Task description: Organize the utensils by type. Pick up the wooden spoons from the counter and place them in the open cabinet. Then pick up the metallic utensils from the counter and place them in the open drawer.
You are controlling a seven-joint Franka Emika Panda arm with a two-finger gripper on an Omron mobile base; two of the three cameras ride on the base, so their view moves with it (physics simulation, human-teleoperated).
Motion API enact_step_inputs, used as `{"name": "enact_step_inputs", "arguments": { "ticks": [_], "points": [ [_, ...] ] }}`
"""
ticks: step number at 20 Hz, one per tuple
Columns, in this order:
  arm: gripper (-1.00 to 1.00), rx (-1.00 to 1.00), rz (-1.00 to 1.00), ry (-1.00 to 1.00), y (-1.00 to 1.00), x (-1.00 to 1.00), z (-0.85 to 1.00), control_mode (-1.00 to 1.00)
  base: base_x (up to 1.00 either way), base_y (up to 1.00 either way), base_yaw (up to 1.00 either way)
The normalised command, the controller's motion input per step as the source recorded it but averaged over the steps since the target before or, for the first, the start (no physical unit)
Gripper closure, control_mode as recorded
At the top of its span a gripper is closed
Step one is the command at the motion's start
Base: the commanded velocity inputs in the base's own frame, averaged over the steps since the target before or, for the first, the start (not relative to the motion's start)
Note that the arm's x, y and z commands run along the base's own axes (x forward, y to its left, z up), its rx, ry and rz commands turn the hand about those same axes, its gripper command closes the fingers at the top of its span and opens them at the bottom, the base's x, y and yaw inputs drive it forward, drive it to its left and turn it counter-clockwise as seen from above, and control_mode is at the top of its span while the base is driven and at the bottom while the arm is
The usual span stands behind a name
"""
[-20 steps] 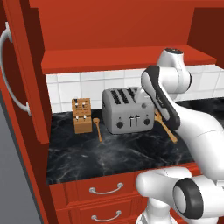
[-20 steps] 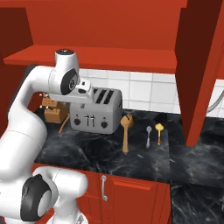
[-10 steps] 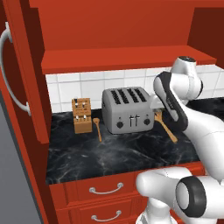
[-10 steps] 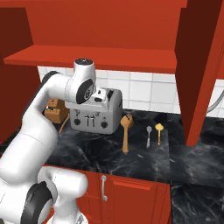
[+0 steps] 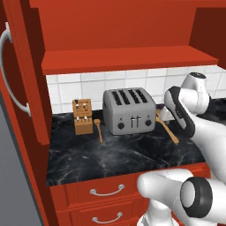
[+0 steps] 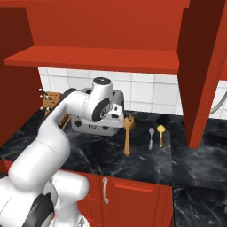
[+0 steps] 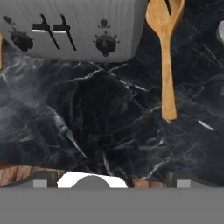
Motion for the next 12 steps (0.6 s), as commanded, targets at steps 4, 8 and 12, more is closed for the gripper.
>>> {"name": "enact_step_inputs", "arguments": {
  "ticks": [4,8,12],
  "points": [
    [-1.0,-0.1,0.0,-0.01,-0.19,0.11,-0.61,-1.0,0.0,0.0,0.0],
    [-1.0,-0.01,0.04,0.0,-0.47,0.17,-0.39,-1.0,0.0,0.0,0.0],
    [-1.0,0.0,0.04,0.0,-0.51,0.21,-0.33,-1.0,0.0,0.0,0.0]
  ]
}}
